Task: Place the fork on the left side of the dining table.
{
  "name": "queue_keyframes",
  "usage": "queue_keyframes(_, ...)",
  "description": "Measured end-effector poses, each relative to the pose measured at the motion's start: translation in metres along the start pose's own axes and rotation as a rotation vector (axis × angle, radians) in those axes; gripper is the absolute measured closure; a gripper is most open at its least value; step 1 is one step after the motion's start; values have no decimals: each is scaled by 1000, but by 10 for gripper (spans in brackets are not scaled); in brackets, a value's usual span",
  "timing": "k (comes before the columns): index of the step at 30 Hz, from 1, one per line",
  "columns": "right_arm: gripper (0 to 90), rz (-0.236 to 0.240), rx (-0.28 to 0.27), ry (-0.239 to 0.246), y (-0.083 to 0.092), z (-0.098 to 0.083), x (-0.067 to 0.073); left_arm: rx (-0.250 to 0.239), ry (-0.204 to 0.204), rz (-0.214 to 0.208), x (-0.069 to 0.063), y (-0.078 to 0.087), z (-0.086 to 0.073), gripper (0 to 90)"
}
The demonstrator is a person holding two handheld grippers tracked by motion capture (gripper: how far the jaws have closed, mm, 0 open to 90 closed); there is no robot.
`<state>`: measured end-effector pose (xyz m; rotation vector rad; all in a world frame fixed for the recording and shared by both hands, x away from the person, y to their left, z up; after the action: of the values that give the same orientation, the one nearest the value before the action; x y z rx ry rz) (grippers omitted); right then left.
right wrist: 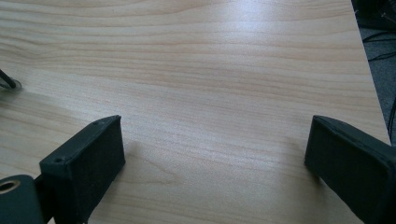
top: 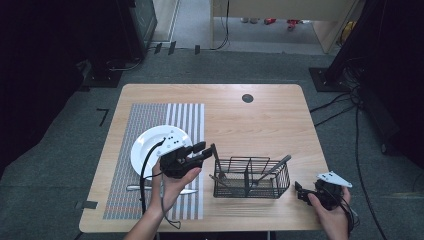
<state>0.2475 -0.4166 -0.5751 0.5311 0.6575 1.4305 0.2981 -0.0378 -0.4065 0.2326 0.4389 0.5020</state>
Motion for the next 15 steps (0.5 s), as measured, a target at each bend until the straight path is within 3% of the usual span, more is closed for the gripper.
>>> queue_keyframes(7,46,1,0,-3,0,0,0,29,13,-7,0,-10,0,655)
queue_keyframes(11,46,0,-1,0,0,0,0,38,44,-81,-1,-15,-1,776)
queue_keyframes(15,46,0,-1,-1,0,0,0,28,40,-92,-2,-15,0,874)
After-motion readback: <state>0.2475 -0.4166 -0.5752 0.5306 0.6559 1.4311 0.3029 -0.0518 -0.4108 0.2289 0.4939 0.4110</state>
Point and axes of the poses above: each handheld gripper's, and its own axes: y roughly backward along the jaws, z roughly out of its top, x roughly to its left, the point moved 7 cm from there along -y, roughly forward along the jaws, and after that the axes turned 10 degrees about -z, right-handed, at the moved point
